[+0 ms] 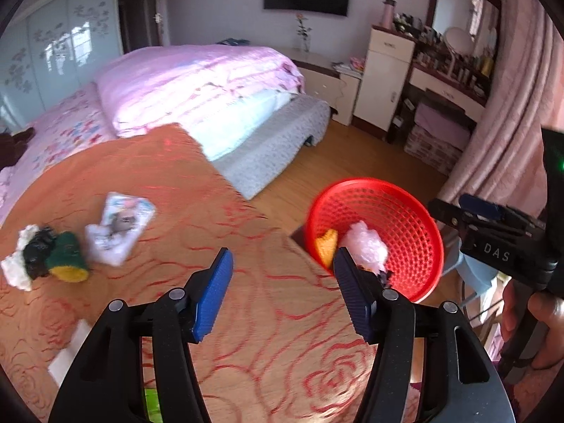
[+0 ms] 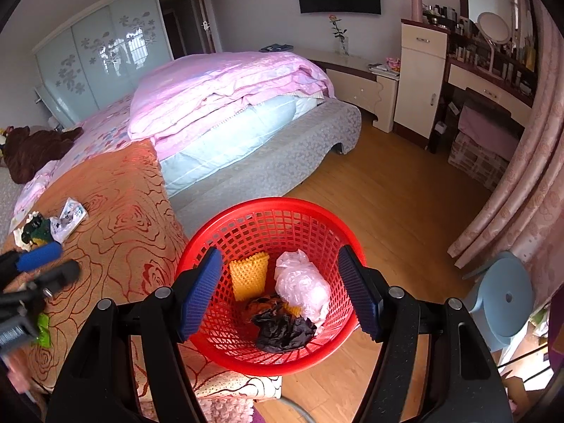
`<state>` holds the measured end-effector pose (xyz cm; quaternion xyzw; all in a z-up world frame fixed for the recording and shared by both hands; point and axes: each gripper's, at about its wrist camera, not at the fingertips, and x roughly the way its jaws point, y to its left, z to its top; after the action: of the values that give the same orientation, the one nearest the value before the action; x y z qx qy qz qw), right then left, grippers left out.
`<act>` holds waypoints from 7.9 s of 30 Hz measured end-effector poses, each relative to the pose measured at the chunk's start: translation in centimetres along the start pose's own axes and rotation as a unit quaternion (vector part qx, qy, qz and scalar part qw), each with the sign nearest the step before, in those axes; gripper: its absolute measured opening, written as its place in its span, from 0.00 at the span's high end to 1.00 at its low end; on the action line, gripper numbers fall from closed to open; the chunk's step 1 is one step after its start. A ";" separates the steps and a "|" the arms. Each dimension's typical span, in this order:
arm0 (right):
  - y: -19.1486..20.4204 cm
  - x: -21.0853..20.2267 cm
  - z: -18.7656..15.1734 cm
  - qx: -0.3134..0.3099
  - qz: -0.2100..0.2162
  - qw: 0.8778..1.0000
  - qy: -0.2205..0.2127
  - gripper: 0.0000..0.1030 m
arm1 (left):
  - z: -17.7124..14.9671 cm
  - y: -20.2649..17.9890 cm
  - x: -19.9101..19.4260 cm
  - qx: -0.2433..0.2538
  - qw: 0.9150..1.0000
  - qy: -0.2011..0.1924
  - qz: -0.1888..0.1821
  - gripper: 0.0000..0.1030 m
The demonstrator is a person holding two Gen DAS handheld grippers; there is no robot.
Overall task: Collect trash
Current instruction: 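Move both tools back over the bed toward the white tissue and green packet, then grasp the white tissue with the left tool while the right tool grasps the green snack packet, then carry the white tissue and green packet over the red wastebasket with both tools, then open both tools to drop the tissue and green packet into the wastebasket, then move both tools back over the bed toward the sponge and Watsons bag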
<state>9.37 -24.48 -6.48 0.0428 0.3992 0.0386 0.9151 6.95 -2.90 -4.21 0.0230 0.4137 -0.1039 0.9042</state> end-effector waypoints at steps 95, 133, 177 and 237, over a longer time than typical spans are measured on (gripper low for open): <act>27.2 -1.4 -9.1 -0.326 0.268 0.903 0.076 0.53 | -8.2 20.1 -13.6 -0.236 0.959 -0.091 0.131 0.93; 16.0 -3.8 2.2 -0.161 0.182 0.969 -0.034 0.63 | 0.0 12.5 -13.7 -0.134 0.982 -0.127 0.041 0.93; -0.4 -3.2 2.2 -0.009 0.060 0.998 -0.035 0.63 | 4.5 -4.2 0.2 -0.006 0.992 0.004 -0.125 0.93; 0.5 0.0 0.3 -0.012 0.038 0.999 0.007 0.37 | 1.9 4.3 -0.5 -0.056 0.998 -0.006 0.000 0.41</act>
<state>9.53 -23.97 -6.22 0.0467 0.4029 0.0789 0.9106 8.88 1.14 -2.79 -0.0280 0.4136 -0.0810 0.9064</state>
